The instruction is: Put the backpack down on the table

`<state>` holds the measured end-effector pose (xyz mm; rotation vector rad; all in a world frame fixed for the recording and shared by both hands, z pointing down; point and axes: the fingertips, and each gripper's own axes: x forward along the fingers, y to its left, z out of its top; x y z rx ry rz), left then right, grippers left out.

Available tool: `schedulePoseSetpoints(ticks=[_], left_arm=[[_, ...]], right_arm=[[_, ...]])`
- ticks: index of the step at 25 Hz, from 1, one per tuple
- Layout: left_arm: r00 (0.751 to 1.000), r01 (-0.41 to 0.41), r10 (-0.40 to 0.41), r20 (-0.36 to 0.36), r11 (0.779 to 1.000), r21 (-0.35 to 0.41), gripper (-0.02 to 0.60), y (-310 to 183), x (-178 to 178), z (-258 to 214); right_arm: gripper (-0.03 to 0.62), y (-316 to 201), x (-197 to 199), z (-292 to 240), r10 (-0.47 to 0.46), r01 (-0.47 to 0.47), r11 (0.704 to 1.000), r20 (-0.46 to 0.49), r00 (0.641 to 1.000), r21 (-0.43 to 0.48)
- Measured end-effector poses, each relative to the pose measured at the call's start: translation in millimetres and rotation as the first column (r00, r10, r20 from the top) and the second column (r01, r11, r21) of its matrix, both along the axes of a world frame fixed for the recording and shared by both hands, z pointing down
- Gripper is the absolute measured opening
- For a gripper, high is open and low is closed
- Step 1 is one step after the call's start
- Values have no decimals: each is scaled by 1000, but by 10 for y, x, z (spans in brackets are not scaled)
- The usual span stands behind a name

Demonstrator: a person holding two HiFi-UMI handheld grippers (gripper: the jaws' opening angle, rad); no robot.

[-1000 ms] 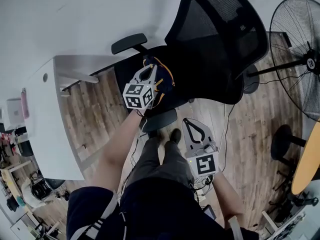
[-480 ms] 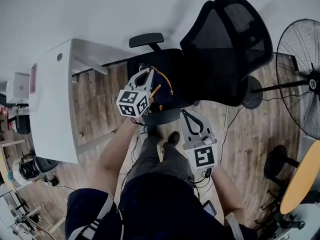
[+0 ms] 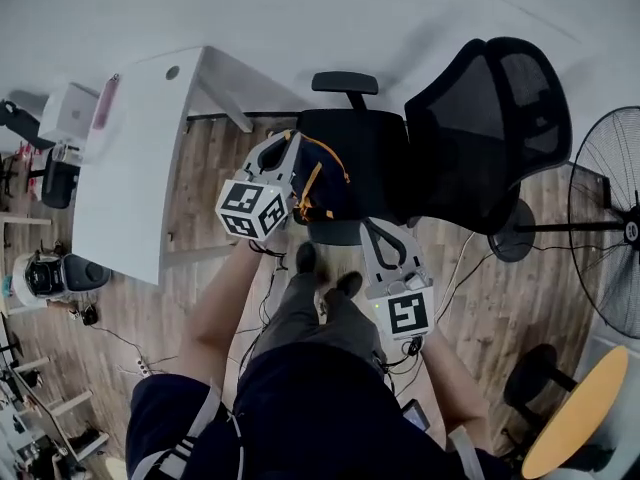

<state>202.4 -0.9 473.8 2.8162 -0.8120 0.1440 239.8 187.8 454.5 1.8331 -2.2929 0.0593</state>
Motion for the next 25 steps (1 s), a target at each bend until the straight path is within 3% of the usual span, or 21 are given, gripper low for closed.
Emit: schedulePoseSetpoints(ticks=[14,25], left_arm=[[982,168,-161,-96,983,72,3,-442,-1451,-1058],[987,116,-97,-126,981,155,3,-1046,-2654,-1800]], right_arm=[[0,-565,-924,-362,-180,179,983,11,984,45],[0,-1488,-1990,-550,-178,178,983,8,984,37]])
